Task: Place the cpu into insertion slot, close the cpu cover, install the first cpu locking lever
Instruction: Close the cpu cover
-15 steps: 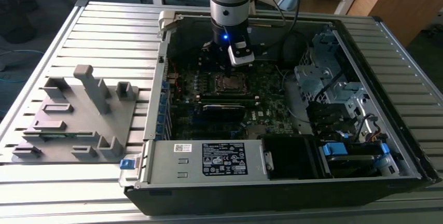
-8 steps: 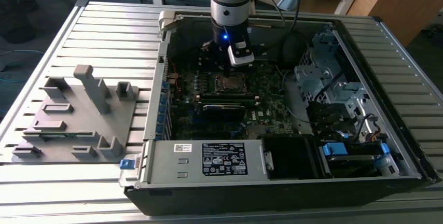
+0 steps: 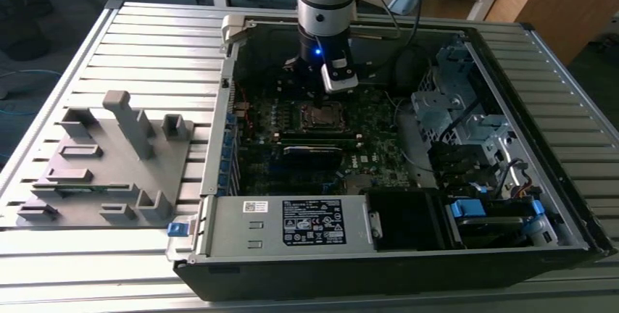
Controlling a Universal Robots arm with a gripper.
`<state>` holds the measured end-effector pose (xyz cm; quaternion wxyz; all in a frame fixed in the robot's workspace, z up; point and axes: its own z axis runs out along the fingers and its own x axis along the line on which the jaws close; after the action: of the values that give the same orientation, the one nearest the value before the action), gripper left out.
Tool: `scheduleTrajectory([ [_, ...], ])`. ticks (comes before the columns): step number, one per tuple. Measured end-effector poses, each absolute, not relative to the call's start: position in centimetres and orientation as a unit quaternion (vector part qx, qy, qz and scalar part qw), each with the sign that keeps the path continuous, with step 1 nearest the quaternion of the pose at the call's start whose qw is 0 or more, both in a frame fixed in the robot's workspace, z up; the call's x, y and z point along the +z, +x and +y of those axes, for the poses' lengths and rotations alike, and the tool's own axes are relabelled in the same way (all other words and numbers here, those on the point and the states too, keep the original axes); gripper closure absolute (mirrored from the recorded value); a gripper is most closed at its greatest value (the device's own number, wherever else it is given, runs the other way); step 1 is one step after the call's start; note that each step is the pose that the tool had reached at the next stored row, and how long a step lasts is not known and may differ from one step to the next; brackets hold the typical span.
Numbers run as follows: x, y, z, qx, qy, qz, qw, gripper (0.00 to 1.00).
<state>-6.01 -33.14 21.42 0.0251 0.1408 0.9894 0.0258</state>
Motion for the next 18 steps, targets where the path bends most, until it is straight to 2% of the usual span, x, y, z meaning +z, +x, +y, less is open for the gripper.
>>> scheduleTrajectory([
  [18, 21.66, -4.83, -33.55, 0.026, 0.141, 0.989, 0.025, 0.90],
])
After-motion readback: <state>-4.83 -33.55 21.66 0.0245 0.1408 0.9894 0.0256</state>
